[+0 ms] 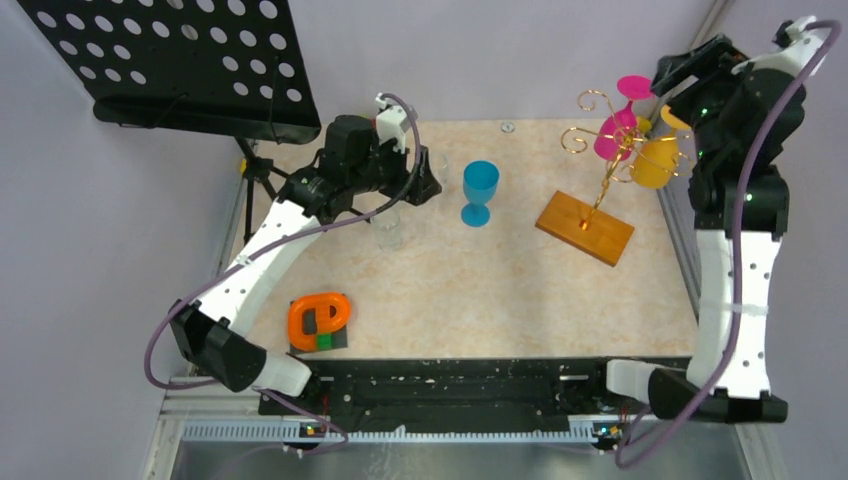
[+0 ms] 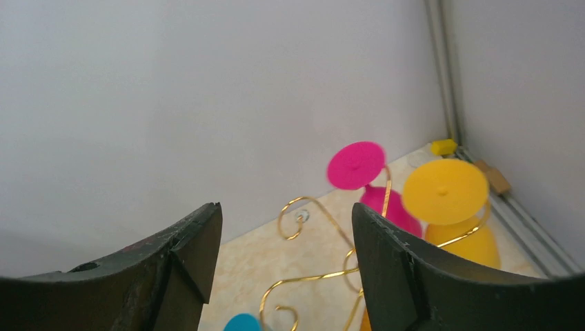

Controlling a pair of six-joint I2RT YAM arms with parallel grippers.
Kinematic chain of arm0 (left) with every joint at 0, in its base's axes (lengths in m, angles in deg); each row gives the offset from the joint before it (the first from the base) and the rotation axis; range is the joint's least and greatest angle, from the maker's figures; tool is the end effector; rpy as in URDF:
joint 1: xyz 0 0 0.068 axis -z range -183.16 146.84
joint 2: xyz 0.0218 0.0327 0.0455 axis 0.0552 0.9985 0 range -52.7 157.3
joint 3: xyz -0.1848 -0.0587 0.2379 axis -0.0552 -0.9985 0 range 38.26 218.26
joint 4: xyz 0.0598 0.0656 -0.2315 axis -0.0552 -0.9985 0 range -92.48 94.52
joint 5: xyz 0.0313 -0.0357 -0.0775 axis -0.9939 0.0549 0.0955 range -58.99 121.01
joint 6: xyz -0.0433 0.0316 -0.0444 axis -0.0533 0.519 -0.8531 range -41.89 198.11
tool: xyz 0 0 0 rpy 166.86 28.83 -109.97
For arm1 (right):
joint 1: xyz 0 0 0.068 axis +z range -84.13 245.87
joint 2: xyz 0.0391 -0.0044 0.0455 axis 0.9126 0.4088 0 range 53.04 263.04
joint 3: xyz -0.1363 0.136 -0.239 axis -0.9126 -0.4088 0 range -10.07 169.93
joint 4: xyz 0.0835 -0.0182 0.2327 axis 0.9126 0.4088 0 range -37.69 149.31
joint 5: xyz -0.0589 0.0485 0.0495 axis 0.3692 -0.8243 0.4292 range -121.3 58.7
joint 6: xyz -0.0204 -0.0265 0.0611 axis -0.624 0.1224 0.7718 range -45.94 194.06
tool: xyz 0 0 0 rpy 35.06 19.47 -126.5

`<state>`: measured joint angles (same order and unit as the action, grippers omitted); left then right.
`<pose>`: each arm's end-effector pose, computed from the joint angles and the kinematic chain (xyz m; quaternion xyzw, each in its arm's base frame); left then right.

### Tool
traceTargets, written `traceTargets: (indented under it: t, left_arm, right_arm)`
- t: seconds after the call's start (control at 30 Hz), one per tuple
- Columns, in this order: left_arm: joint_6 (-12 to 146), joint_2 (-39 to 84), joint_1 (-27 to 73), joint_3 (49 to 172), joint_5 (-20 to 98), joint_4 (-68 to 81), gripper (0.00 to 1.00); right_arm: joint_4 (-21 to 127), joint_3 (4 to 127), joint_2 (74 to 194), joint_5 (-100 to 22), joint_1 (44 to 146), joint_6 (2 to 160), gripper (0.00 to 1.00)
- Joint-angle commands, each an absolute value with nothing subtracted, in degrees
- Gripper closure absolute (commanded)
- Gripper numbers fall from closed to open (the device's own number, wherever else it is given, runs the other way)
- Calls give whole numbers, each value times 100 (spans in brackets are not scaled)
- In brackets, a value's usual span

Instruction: Take the wine glass off the wine glass rack

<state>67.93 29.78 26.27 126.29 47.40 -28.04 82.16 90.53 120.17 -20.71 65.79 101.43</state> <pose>0.2697 -0.1706 0.4337 0.2146 0.8196 -0.2895 0.4453 0.1924 -0.0108 0.5744 0.2270 0.6461 0.1099 0.7203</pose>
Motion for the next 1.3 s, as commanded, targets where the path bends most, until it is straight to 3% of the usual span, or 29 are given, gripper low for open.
traceTargets:
  t: [0.0,0.17,0.4,0.8,1.0,1.27]
  left_arm:
    - [6651,2753,2645,12354,5422,-2176,20]
    - [6557,2449,2654,12046,5652,-1880,19]
    - [6549,2231,2658,11854,5808,-1772,19]
    - [6589,1962,2663,11525,5894,-1492,19]
    - [6649,1903,2663,11439,5918,-1452,19]
    - [6651,1931,2659,11399,5858,-1420,19]
  right_arm:
    - [8792,9544,12704,-3479,5109,10194,36]
    - [8286,8920,12715,-4982,3619,11003,41]
    - [7991,8399,13057,-6192,2773,11489,39]
    - [7679,8070,13402,-7061,2746,11833,40]
    - [7096,7857,13464,-7414,2762,12227,62]
    - [7153,7787,13544,-7278,2860,12148,63]
